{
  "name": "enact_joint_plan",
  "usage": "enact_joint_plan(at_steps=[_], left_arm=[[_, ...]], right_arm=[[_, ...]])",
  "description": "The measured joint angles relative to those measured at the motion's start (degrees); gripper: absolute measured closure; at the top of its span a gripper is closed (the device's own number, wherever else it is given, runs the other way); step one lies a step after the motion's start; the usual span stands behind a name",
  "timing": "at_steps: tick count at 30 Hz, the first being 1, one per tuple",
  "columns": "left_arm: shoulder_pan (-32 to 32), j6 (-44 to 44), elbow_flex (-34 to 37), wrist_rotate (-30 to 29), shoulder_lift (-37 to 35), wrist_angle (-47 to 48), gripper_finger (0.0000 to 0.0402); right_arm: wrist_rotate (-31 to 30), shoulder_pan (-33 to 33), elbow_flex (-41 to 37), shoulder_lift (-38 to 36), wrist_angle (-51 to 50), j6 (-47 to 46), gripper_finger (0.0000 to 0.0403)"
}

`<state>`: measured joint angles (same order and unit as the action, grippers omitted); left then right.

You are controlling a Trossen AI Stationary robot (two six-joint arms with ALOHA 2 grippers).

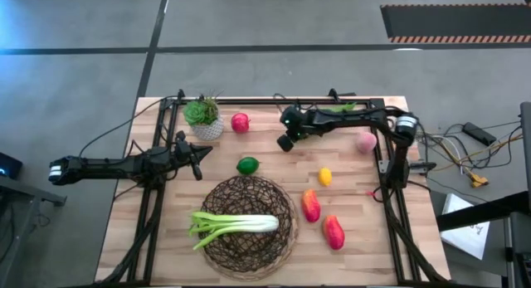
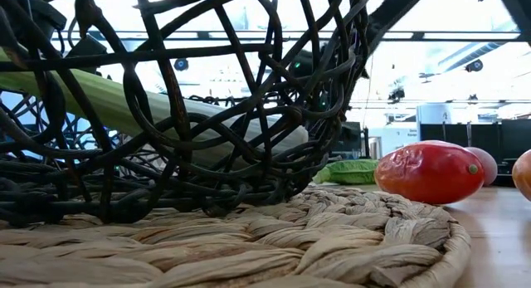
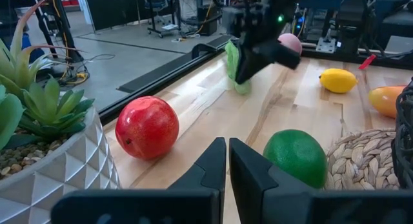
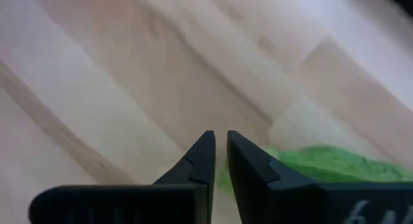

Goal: Build produce basket
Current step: Put the lettuce into the mesh basket

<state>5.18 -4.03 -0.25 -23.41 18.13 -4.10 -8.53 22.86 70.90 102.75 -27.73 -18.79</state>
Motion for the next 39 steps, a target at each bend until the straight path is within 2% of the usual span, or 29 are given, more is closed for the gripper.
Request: enact_joint_plan(at_steps=[6, 12, 15, 19, 24, 27, 32, 39], left_arm=[[-0.02, -0.01, 0.0, 0.01, 0.0, 0.0, 0.0398], [-0.02, -0.01, 0.0, -0.01, 0.0, 0.0, 0.0398], [-0.02, -0.02, 0.0, 0.02, 0.0, 0.0, 0.0398], [-0.02, 0.0, 0.0, -0.01, 0.02, -0.01, 0.0398], [0.0, -0.02, 0.0, 0.0, 0.02, 0.0, 0.0398], [0.01, 0.0, 0.0, 0.0, 0.02, 0.0, 0.0398], [-0.01, -0.01, 0.0, 0.0, 0.02, 0.0, 0.0398], [0.0, -0.02, 0.0, 0.01, 0.02, 0.0, 0.0398]], right_arm=[[-0.56, -2.8, 4.93, 1.69, -18.6, 2.92, 0.0389], [-0.77, -8.22, 1.39, -4.68, -33.34, 0.89, 0.0394], [-5.74, -10.3, -2.93, -9.12, -38.38, -3.35, 0.0394], [-8.44, -11.26, -9.82, -17.8, -39.13, -10.93, 0.0394], [-9.05, -7.5, -17.37, -28.56, -30.14, -18.69, 0.0384], [-6.48, -2.61, -20.95, -33.1, -22.3, -21.41, 0.0356], [-1.02, 5.3, -22.8, -35.81, -12.1, -25.41, 0.0276], [-0.2, 10.11, -22.36, -33.04, -10.26, -34.32, 0.0149]])
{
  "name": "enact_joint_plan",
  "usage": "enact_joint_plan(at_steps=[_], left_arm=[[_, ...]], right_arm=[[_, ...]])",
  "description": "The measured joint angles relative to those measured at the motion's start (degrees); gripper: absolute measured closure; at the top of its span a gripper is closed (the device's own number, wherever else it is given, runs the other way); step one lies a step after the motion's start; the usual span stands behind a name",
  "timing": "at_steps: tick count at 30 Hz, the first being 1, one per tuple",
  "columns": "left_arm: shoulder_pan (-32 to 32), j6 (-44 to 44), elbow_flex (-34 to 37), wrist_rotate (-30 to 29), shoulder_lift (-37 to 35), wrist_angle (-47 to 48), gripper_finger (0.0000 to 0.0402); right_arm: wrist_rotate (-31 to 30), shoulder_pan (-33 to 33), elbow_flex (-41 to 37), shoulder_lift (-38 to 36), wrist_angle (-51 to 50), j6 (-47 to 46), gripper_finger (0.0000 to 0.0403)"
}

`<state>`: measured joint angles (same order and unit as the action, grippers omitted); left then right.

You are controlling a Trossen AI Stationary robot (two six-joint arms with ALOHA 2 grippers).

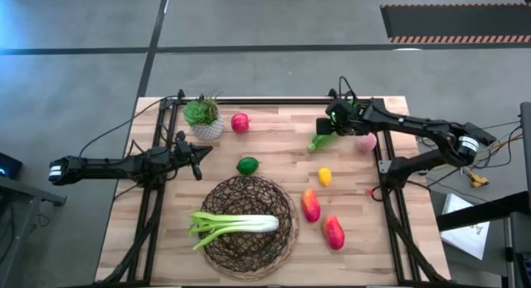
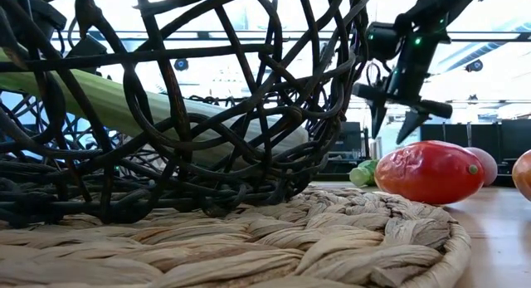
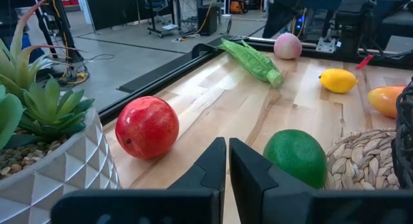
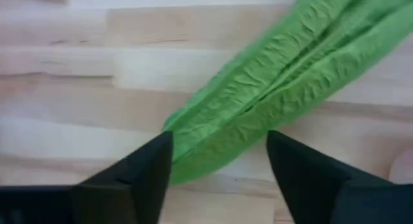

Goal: Build produce basket
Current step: Put the lettuce into the mesh basket

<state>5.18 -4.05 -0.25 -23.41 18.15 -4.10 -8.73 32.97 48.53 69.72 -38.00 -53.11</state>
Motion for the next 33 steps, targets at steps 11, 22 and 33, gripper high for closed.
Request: enact_joint_plan(at_steps=[11, 22, 33], left_arm=[[0.0, 0.01, 0.0, 0.0, 0.0, 0.0, 0.0398], [0.01, 0.02, 0.0, -0.01, 0.0, 0.0, 0.0398], [0.0, 0.01, 0.0, 0.0, 0.0, 0.0, 0.0398]], right_arm=[[-3.75, 2.59, 0.21, 12.99, 5.92, -7.07, 0.0044], [-1.85, 2.91, 0.28, 20.37, 13.35, 1.35, 0.0078], [8.86, 0.65, 0.17, 19.8, 17.95, 23.5, 0.0134]])
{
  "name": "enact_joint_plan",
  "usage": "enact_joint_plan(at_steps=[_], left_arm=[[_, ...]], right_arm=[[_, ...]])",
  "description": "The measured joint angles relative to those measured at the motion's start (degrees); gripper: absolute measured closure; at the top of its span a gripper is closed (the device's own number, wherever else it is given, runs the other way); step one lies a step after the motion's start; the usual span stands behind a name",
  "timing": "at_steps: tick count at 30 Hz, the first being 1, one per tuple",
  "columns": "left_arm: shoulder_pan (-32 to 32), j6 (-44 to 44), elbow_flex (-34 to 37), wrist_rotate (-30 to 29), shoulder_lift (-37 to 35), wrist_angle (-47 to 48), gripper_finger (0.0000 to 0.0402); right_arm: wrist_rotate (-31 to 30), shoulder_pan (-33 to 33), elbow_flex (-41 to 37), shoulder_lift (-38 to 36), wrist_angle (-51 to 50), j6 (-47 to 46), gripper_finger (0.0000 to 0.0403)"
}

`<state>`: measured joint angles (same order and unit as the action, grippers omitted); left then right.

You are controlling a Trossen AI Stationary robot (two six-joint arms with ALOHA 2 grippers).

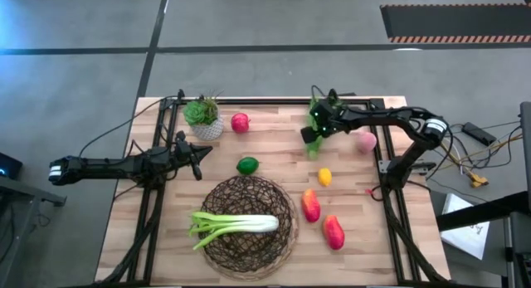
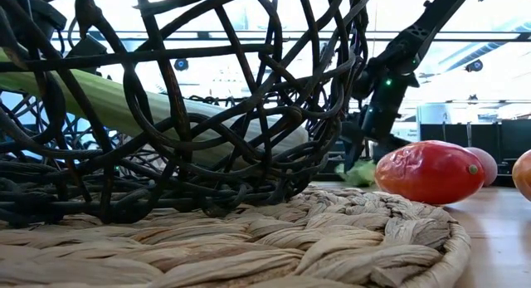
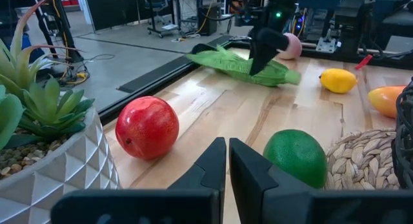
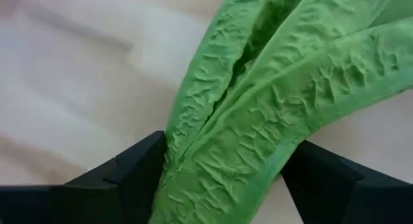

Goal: Build produce basket
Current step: Put the lettuce into the mesh basket

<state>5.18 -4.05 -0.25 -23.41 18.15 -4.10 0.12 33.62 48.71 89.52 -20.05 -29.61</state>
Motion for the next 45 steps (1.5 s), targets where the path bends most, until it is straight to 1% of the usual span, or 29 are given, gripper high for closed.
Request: enact_joint_plan(at_steps=[3, 5, 7, 9, 12, 16, 18, 21, 24, 26, 29, 33, 36, 38, 40, 43, 45], left_arm=[[0.0, 0.01, 0.0, 0.0, 0.0, 0.0, 0.0398], [0.01, 0.01, 0.0, -0.01, 0.0, 0.0, 0.0398], [0.01, 0.01, 0.0, 0.01, 0.0, 0.0, 0.0398], [0.01, 0.01, 0.0, 0.0, 0.0, 0.0, 0.0398], [-0.01, 0.0, 0.0, -0.01, 0.0, -0.01, 0.0398], [0.01, 0.01, 0.0, -0.01, 0.0, 0.0, 0.0398], [0.01, 0.0, 0.0, 0.0, 0.09, 0.0, 0.0398], [0.01, 0.01, 0.0, -0.01, 0.09, 0.0, 0.0398], [0.01, 0.0, 0.0, -0.01, 0.09, 0.0, 0.0398], [0.0, -0.01, 0.0, 0.0, 0.09, 0.0, 0.0398], [0.01, -0.01, 0.0, 0.01, 0.09, 0.0, 0.0398], [0.01, -0.01, 0.0, 0.01, 0.2, 0.0, 0.0398], [0.0, 0.0, 0.0, -0.01, 0.2, 0.0, 0.0398], [-0.01, 0.01, 0.0, 0.0, 0.2, 0.0, 0.0398], [-0.01, -0.01, 0.0, 0.01, 0.2, 0.0, 0.0398], [-0.01, -0.01, 0.0, -0.01, 0.2, 0.0, 0.0398], [0.0, -0.01, 0.0, 0.01, 0.2, 0.0, 0.0398]], right_arm=[[0.22, -2.05, -0.13, -1.37, -0.02, 8.41, 0.0144], [-0.65, -3.44, -0.21, -2.33, -0.31, 11.17, 0.0147], [-2.79, -3.97, -0.26, -3.19, -0.59, 9.05, 0.0148], [-2.91, -3.72, -0.2, -3.64, -0.88, 4.98, 0.0147], [-2.38, -3.43, 0.32, -3.61, -1.2, 0.1, 0.0133], [-2.96, -3.38, 0.66, -1.72, -0.57, -5.19, 0.0113], [-4.33, -3.4, 0.76, -0.24, -0.17, -7.64, 0.0108], [-5.75, -3.4, 0.81, 2.19, 1.56, -7.79, 0.011], [-6.38, -3.42, 0.81, 3.77, 4.49, -4.92, 0.0132], [-6.78, -3.73, 0.81, 4.14, 5.33, -3.57, 0.016], [-7.31, -4.05, 0.79, 3.88, 5.44, -1.38, 0.0212], [-9.48, -6.2, 0.65, 1.44, 5.41, 3.14, 0.0282], [-11.93, -9.7, 0.48, -2.28, 4.53, 7.73, 0.0316], [-14.53, -12.91, 0.52, -5.32, 5.05, 10.37, 0.0326], [-18.03, -16.81, 0.52, -8.47, 5.06, 13.19, 0.0329], [-24.74, -24.38, 0.52, -13.15, 6.15, 17.54, 0.0327], [-27.84, -29.63, 0.52, -15.79, 8.26, 20.46, 0.0326]])
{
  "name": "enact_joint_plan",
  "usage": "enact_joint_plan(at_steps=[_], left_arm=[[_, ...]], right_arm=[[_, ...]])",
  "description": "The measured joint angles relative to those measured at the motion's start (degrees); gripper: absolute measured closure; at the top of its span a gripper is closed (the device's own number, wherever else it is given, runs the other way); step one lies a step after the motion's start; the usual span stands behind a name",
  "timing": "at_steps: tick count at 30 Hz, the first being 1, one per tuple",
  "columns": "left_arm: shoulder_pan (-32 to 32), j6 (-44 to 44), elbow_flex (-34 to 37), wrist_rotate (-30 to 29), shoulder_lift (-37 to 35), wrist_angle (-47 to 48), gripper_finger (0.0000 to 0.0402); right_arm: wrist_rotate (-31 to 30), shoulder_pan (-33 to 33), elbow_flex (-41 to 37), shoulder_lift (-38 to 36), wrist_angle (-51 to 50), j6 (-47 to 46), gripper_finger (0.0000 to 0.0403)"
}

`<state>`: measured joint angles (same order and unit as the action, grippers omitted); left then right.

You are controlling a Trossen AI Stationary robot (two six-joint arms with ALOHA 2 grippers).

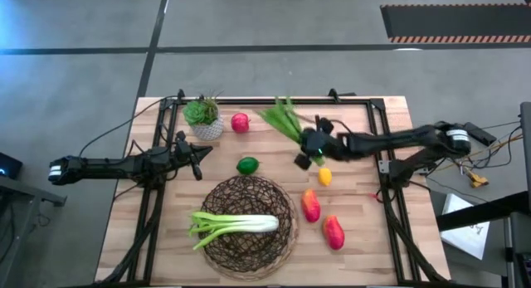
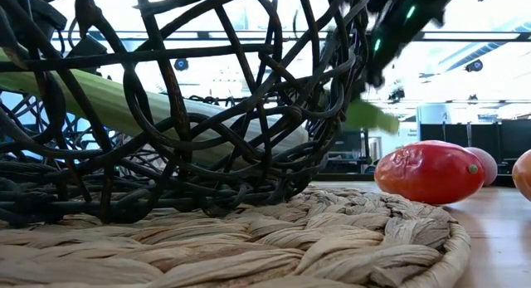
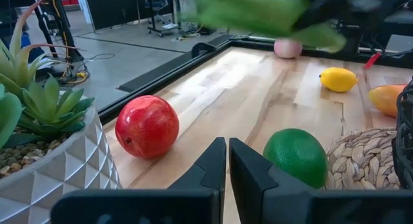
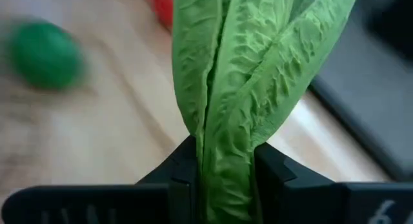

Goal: Build produce basket
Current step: Put the lettuce into the mesh basket

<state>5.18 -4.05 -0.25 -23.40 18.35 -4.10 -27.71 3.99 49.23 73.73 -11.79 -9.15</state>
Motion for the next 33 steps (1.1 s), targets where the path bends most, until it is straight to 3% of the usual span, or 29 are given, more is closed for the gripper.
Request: enact_joint_plan(at_steps=[8, 14, 17, 22, 27, 33], left_arm=[[0.0, 0.0, 0.0, -0.01, 0.0, 0.0, 0.0398], [0.01, 0.02, 0.0, -0.02, 0.0, 0.0, 0.0398], [0.01, 0.0, 0.0, -0.02, -0.02, 0.0, 0.0398], [0.01, 0.02, 0.0, -0.02, 0.06, 0.0, 0.0398], [0.01, 0.0, 0.0, -0.02, 0.0, 0.0, 0.0398], [-0.01, 0.02, 0.0, 0.0, 0.0, 0.0, 0.0398]], right_arm=[[1.15, -19.33, 0.17, -1.86, 25.83, 12.19, 0.0329], [14.37, -21.74, 0.2, 6.16, 45.71, 15.83, 0.0329], [20.34, -20.71, 2.38, 12.33, 50.34, 14.32, 0.033], [24.84, -20.15, 14.1, 23.6, 43.93, 14.25, 0.0329], [24.59, -19.55, 30.91, 33.67, 21.95, 17.01, 0.0329], [20.22, -18.86, 46.44, 43.31, 0.34, 17.31, 0.0329]])
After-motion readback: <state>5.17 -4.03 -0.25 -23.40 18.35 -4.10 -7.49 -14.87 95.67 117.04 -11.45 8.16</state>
